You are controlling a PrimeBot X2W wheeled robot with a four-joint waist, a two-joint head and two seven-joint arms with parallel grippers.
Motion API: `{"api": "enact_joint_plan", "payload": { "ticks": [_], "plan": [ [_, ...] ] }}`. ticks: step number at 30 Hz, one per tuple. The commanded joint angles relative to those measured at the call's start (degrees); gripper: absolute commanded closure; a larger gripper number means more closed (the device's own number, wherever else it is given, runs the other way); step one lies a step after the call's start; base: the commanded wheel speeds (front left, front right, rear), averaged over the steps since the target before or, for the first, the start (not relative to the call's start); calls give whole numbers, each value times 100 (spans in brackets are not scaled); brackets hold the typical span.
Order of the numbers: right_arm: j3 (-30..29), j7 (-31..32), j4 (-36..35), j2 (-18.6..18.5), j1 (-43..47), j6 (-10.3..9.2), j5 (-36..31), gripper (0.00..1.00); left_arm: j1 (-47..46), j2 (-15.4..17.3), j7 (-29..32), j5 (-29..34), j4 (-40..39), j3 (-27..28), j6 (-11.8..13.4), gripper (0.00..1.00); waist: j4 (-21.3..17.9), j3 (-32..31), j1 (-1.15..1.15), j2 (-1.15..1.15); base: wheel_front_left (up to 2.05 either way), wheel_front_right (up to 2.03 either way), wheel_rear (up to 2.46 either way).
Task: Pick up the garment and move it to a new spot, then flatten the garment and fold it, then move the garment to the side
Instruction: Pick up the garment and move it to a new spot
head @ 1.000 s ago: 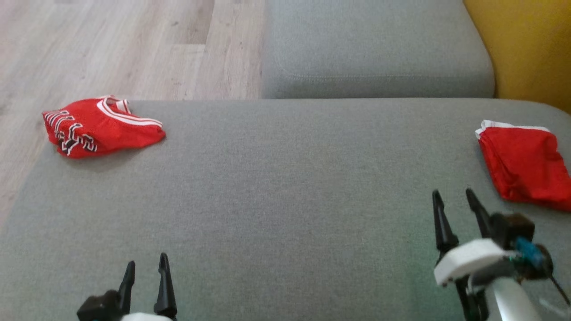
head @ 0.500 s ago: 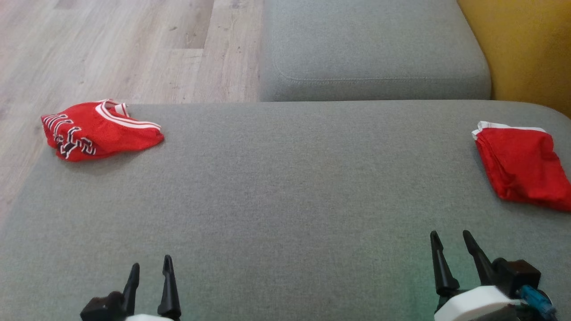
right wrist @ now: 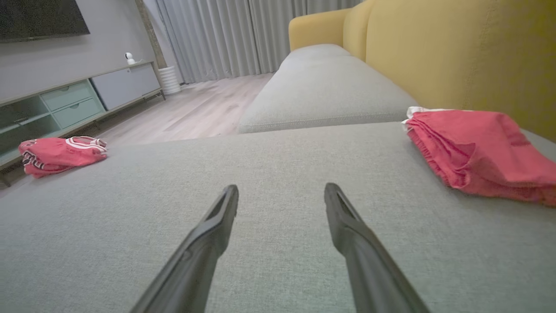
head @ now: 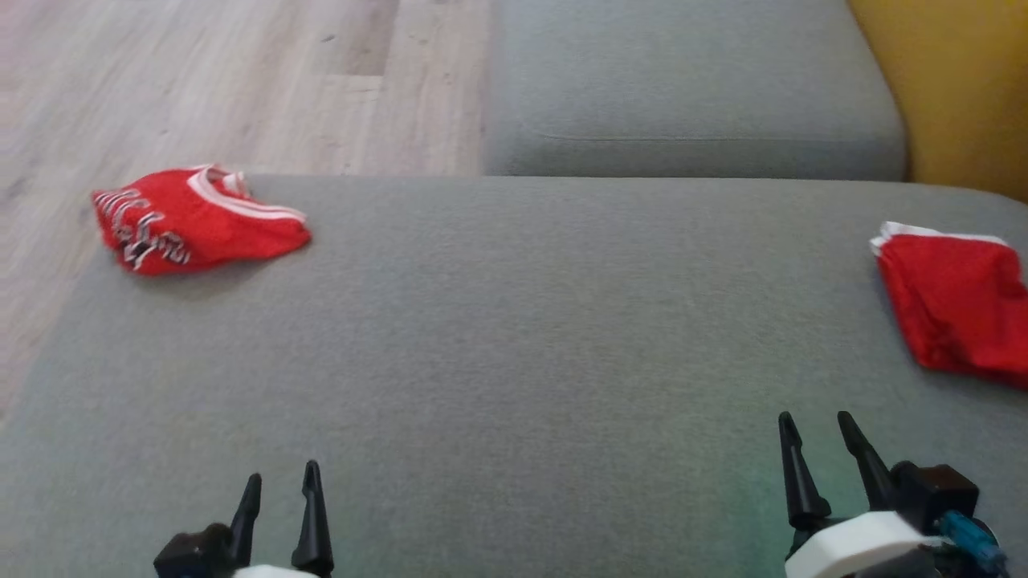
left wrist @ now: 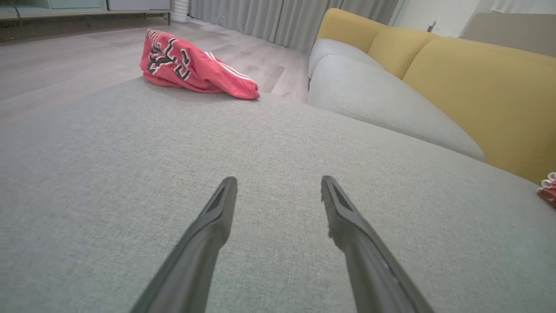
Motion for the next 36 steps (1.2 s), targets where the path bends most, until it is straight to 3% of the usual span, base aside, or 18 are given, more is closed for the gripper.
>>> {"api": "enact_joint_plan", "payload": {
  "ticks": [1, 13, 23, 36],
  "plan": [
    [144, -52, -231, -32, -175, 37, 40, 0, -362, 53, -9, 54, -155, 182, -17, 0, 250, 18, 0, 0, 0, 0, 0],
    [493, -181, -160, -31, -359, 37, 284, 0, -385, 223, -24, 69, -229, 329, 53, 0, 1979, 122, 0, 0, 0, 0, 0],
    [1018, -81, -35, -31, -855, 37, 233, 0, -112, 165, -159, 95, -612, 791, 230, 0, 2196, 401, 0, 0, 0, 0, 0],
    [1001, -148, 70, -31, -924, 37, 175, 0, 23, 67, -168, 238, -702, 886, 135, 0, 2242, 461, 0, 0, 0, 0, 0]
  ]
}}
